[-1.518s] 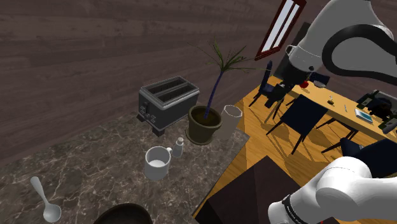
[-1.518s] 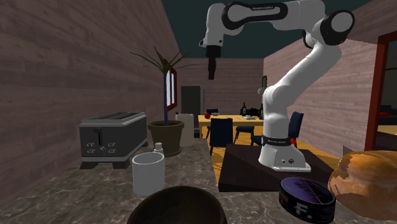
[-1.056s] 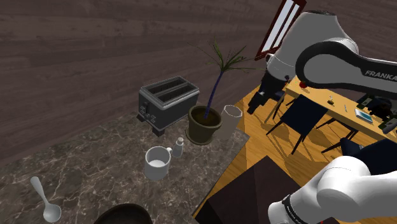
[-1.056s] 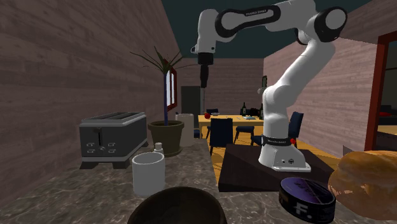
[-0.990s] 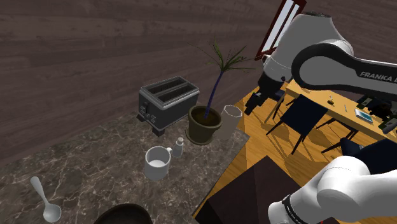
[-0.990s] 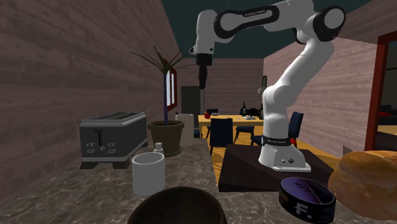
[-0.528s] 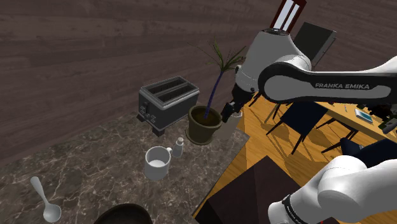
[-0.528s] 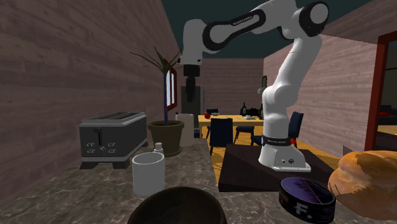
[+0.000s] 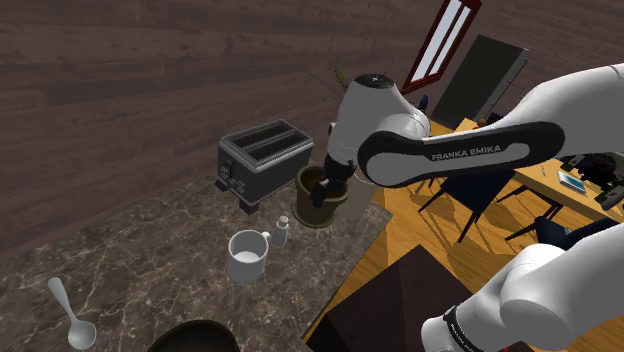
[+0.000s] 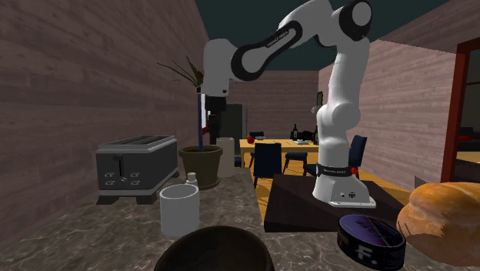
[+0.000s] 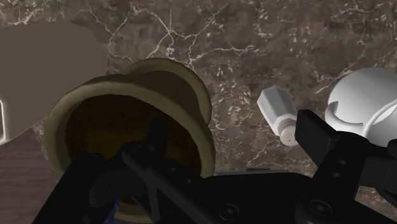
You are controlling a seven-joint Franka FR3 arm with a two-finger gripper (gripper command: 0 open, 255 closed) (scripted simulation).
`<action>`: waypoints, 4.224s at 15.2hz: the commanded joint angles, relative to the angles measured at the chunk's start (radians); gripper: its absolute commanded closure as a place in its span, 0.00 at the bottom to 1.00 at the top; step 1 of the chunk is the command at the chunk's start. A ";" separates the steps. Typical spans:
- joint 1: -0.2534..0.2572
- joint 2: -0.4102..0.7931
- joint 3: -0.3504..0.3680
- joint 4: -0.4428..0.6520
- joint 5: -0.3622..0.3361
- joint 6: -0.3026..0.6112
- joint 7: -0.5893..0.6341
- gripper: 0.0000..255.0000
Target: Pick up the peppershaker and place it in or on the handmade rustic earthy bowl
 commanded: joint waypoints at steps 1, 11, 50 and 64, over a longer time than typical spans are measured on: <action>0.004 0.081 0.026 0.042 -0.031 0.031 0.040 0.00; 0.063 0.421 0.064 0.231 -0.221 0.127 0.214 0.00; 0.048 0.349 0.076 0.266 -0.163 0.032 0.158 1.00; 0.041 0.258 0.084 0.357 -0.096 -0.136 0.097 1.00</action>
